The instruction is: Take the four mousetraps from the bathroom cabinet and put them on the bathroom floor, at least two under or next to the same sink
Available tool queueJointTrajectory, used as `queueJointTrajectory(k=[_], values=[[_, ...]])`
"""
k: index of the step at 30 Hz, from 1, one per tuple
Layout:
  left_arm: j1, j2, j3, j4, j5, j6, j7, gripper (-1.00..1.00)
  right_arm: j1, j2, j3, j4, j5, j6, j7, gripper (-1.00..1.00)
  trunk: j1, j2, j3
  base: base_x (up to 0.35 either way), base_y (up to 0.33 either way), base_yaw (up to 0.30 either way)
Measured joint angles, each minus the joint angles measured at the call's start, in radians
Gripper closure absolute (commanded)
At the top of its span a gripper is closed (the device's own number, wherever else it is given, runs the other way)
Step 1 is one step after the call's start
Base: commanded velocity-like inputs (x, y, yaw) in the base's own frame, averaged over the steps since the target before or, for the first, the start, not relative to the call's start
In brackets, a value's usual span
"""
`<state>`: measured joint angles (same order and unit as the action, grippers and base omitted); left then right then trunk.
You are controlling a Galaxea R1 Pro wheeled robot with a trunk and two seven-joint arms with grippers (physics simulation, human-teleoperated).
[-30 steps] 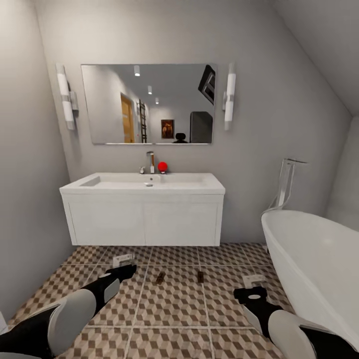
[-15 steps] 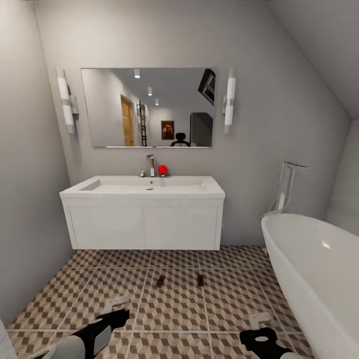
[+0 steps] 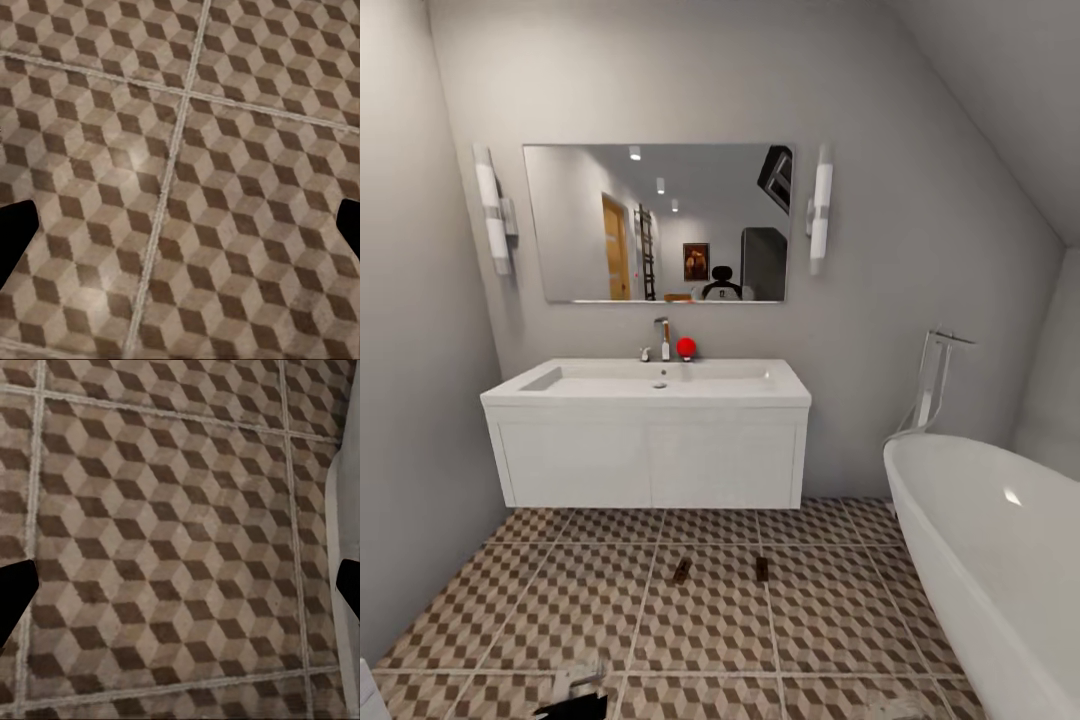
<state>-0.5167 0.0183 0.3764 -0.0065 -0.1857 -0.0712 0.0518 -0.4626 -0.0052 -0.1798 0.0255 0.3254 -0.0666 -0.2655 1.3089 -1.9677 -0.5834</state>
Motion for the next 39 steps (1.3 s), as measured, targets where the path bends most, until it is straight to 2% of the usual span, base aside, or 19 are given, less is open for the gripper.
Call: queueJointTrajectory(k=[8,16,29,39], values=[[0.079,-0.002,0.000,0.000,0.000,0.000,-0.010,-1.00,0.079,0.006,-0.002,0.000,-0.001,-0.004,0.001,-1.00,-0.031,0.056,0.025,0.000,0.000,0.000],[0.138,-0.003,-0.002,0.001,-0.001,-0.004,-0.056,-1.00,0.126,0.011,-0.002,0.001,0.000,-0.005,0.002,-1.00,-0.061,0.112,0.050,0.000,0.000,0.000],[0.167,-0.003,-0.002,0.001,0.000,-0.004,-0.078,-1.00,0.175,0.013,-0.001,0.001,0.001,-0.006,0.004,-1.00,-0.111,0.203,0.091,0.000,0.000,0.000],[0.191,-0.005,-0.002,0.001,-0.001,-0.001,-0.079,-1.00,0.186,0.013,-0.002,0.001,0.000,0.003,0.027,-1.00,-0.150,0.273,0.122,0.000,0.000,0.000]])
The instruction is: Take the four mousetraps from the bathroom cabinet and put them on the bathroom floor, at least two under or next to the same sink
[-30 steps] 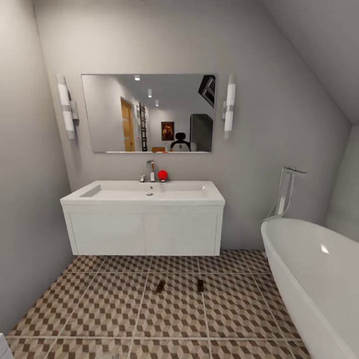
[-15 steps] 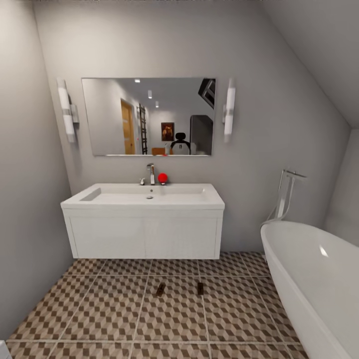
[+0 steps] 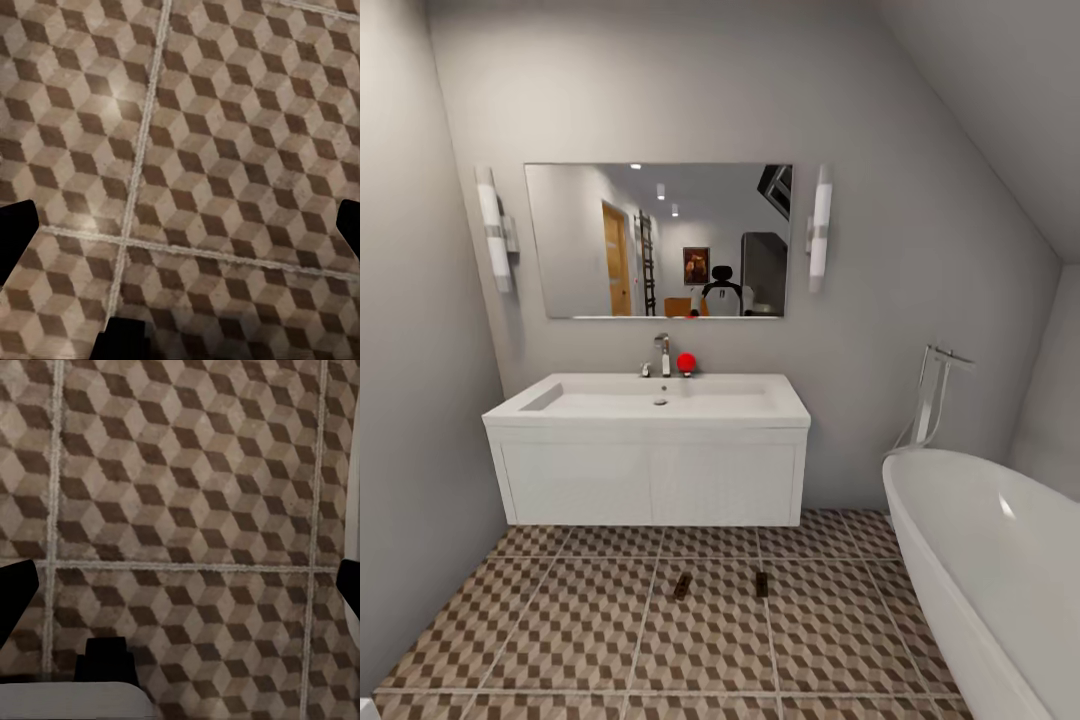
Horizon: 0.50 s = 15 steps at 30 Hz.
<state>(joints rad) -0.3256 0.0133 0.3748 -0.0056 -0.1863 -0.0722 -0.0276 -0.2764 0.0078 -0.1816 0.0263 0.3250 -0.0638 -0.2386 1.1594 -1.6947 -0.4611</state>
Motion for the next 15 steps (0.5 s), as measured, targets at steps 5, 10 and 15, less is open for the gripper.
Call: queueJointTrajectory(k=[5,10,15], values=[[0.018,-0.004,0.000,0.000,0.000,0.000,0.001,-1.00,0.009,0.001,0.001,0.000,0.000,0.002,0.027,-1.00,-0.012,0.021,0.009,0.000,0.000,0.000],[0.031,-0.007,0.001,0.000,0.001,0.002,0.002,-1.00,0.023,0.012,0.000,0.000,-0.001,0.003,0.055,-1.00,-0.012,0.021,0.009,0.000,0.000,0.000],[0.044,-0.016,0.001,0.001,0.001,0.012,0.001,-1.00,0.030,0.024,0.001,0.000,0.000,0.003,0.067,-1.00,-0.012,0.021,0.009,0.000,0.000,0.000]])
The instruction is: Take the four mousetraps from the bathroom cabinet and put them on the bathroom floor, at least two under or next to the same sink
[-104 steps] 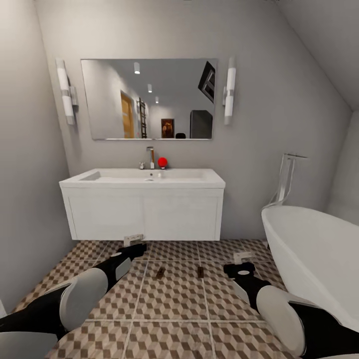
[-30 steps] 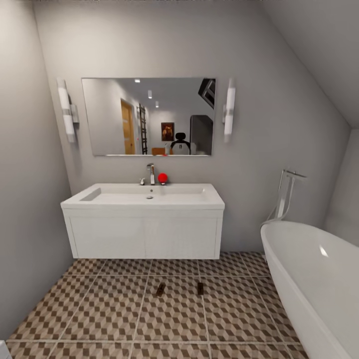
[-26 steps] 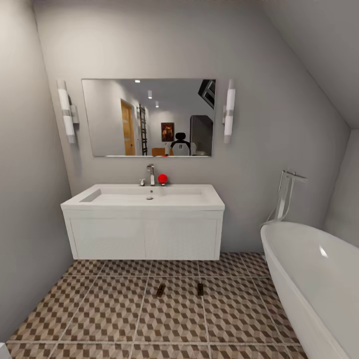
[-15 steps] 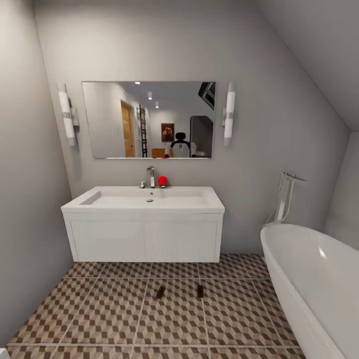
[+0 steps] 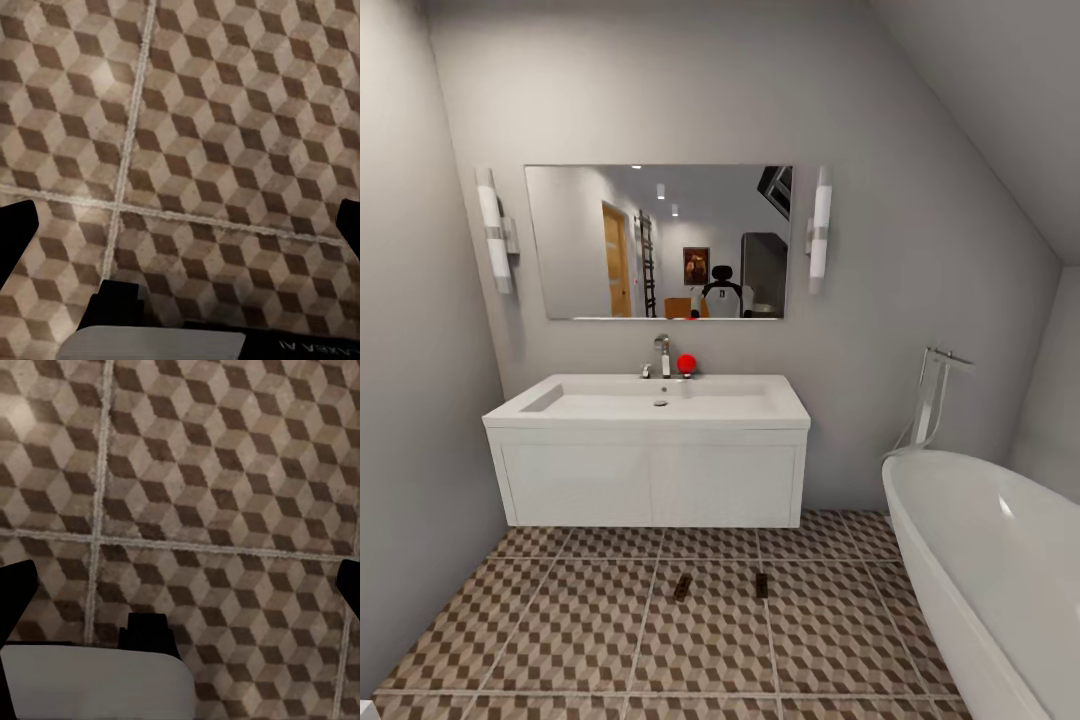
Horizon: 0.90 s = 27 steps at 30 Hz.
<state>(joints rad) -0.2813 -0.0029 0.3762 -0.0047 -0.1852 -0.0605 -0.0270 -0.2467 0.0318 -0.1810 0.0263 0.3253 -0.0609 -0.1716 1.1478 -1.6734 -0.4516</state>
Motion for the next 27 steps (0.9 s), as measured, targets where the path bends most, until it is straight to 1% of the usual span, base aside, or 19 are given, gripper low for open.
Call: queueJointTrajectory(k=[6,15,21,27], values=[[0.021,-0.019,0.000,0.000,0.000,0.010,-0.001,-1.00,0.003,0.005,0.000,0.000,0.001,0.000,0.005,-1.00,0.000,0.000,0.000,0.000,0.000,0.122],[0.052,-0.042,0.000,0.000,0.000,0.006,-0.002,-1.00,0.004,0.006,0.001,0.000,0.003,0.001,0.007,-1.00,0.000,0.000,0.000,0.000,0.000,0.245],[0.061,-0.047,0.000,0.000,0.000,0.004,-0.003,-1.00,0.004,0.007,0.001,0.000,0.004,0.002,0.007,-1.00,0.000,0.000,0.000,0.000,0.000,0.271],[0.063,-0.046,0.000,0.000,0.000,0.003,-0.003,-1.00,0.004,0.008,0.001,0.000,0.005,0.002,0.009,-1.00,0.000,0.000,0.000,0.000,0.000,0.275]])
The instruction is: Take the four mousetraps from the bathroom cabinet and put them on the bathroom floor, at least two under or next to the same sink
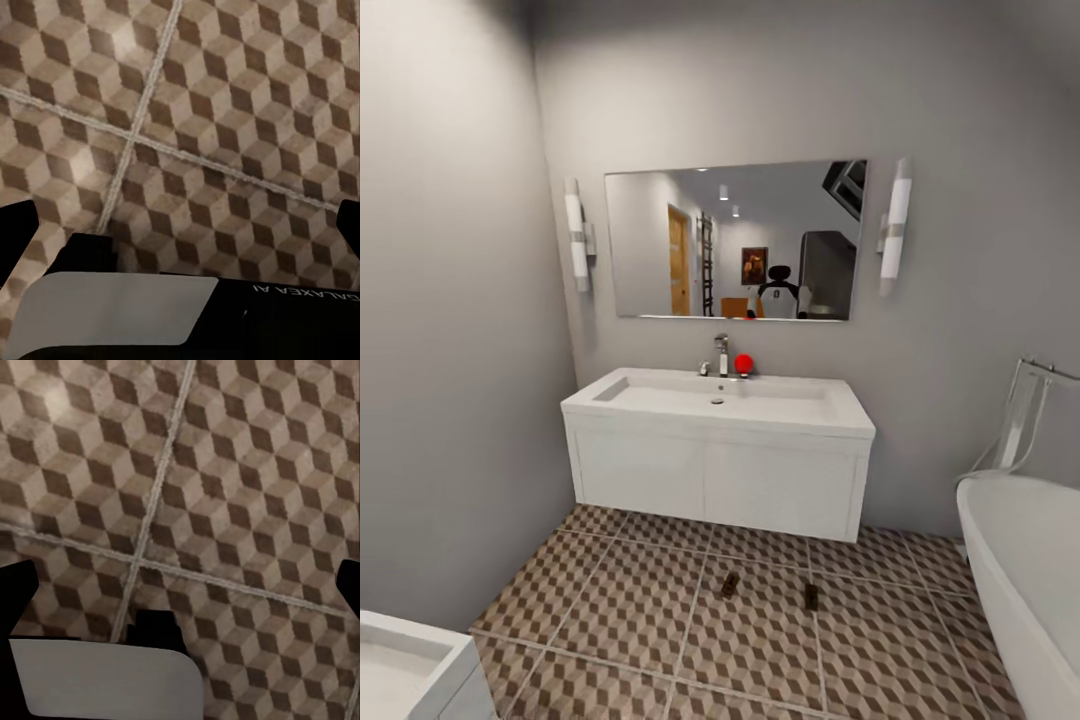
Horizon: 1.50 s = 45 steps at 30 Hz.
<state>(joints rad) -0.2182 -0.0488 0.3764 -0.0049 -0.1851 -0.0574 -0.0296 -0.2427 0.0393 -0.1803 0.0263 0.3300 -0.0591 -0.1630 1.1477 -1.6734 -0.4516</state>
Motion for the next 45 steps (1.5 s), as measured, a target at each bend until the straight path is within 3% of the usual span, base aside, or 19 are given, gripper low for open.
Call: queueJointTrajectory(k=[45], values=[[0.004,0.000,0.000,0.000,0.001,-0.001,0.007,-1.00,0.000,0.003,0.000,0.000,0.000,0.020,-0.001,-1.00,0.000,0.000,0.000,0.000,0.000,0.269]])
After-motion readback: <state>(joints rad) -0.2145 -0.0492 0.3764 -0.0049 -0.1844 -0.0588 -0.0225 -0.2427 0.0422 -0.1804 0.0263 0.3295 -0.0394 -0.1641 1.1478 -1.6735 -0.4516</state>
